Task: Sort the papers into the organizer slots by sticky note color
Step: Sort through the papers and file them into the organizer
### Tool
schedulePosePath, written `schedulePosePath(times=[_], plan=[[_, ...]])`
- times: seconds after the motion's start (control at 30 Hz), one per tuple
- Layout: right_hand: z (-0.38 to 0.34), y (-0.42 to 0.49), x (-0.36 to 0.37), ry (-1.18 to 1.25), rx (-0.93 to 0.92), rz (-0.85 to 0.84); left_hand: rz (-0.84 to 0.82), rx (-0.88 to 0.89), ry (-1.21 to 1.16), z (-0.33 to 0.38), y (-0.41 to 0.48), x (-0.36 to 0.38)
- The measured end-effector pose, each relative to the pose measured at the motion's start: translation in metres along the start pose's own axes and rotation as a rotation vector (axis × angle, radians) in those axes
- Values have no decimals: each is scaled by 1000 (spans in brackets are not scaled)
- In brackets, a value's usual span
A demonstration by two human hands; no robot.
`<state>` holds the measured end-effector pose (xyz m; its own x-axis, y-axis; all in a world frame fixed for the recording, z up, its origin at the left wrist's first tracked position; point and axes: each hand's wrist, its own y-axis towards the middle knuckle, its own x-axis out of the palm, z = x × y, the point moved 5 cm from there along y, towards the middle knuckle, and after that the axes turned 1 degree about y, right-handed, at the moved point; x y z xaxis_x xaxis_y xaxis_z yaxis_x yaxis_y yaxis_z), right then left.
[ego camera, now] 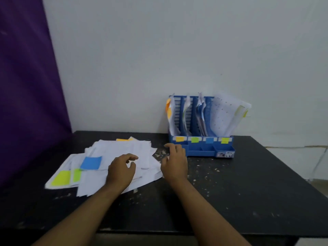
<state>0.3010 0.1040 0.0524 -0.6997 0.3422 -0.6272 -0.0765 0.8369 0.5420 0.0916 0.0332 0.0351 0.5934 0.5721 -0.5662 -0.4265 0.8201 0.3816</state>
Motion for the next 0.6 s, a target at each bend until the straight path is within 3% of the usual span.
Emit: schedulePosePath(times=[0.23, 0.47, 0.6], plan=[[-66, -51, 69, 55, -176, -253, 157, -130, 295, -92, -26, -79], [-75, -65, 114, -126, -144, -587, 142, -279, 119, -139, -18, -92], [-65, -65, 124, -159, -98, -625, 176, -369, 170, -144, -4, -94]])
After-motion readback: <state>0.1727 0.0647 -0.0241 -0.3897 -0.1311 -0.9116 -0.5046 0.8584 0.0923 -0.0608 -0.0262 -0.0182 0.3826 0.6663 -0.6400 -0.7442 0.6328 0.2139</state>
